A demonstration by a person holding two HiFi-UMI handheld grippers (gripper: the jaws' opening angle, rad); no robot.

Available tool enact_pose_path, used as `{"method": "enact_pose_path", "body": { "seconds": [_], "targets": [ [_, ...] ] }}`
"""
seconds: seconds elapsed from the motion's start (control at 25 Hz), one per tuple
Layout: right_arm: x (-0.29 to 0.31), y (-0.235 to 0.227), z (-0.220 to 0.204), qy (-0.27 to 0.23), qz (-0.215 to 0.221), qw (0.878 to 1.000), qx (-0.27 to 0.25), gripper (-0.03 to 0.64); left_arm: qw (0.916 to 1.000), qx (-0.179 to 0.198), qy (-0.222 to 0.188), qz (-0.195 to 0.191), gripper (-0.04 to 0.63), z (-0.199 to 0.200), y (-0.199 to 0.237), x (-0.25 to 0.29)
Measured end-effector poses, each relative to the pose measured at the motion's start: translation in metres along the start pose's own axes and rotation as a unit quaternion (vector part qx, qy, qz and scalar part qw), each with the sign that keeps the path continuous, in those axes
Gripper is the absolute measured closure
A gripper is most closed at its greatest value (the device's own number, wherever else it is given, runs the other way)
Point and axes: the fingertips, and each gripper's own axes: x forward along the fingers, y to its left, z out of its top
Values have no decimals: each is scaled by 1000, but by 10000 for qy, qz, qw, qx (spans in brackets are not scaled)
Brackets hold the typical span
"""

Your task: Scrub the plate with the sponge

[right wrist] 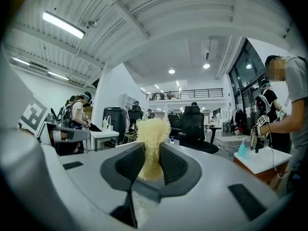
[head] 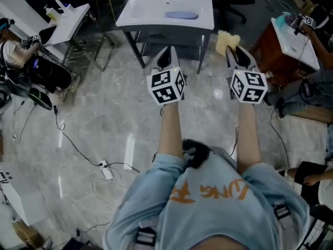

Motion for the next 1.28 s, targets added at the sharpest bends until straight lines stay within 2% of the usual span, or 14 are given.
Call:
{"method": "enact_pose_path", "body": {
  "seconds": [0.24, 0.44, 0.6, 0.76, 0.88, 1.08, 1.28],
  "targets": [
    [22, 14, 3, 36, -61, 10000, -38, 522, 9999, -1, 52, -136, 592, 5, 19, 14],
    [38, 25, -3, 106, 46, 9999, -121, 523, 9997, -19, -9, 244, 593, 2, 53, 24],
    [46, 18, 9, 20, -54, 10000, -20, 523, 9999, -60, 73, 142, 593, 0, 58, 32],
    [67, 20, 9, 50, 38, 9999, -91, 523, 9999, -82, 93, -14, 593, -2, 56, 51],
    [84, 15, 7, 15, 112, 9999, -88, 523, 10000, 8, 68, 19, 593, -3, 61, 63],
    [135, 7, 21, -257, 291, 9992, 45, 523, 9997, 100, -38, 216, 592, 13, 92, 91],
    [208, 4, 21, -396, 480, 9979, 157, 523, 9986, 115, 118, 493, 593, 8, 128, 135]
  ]
}}
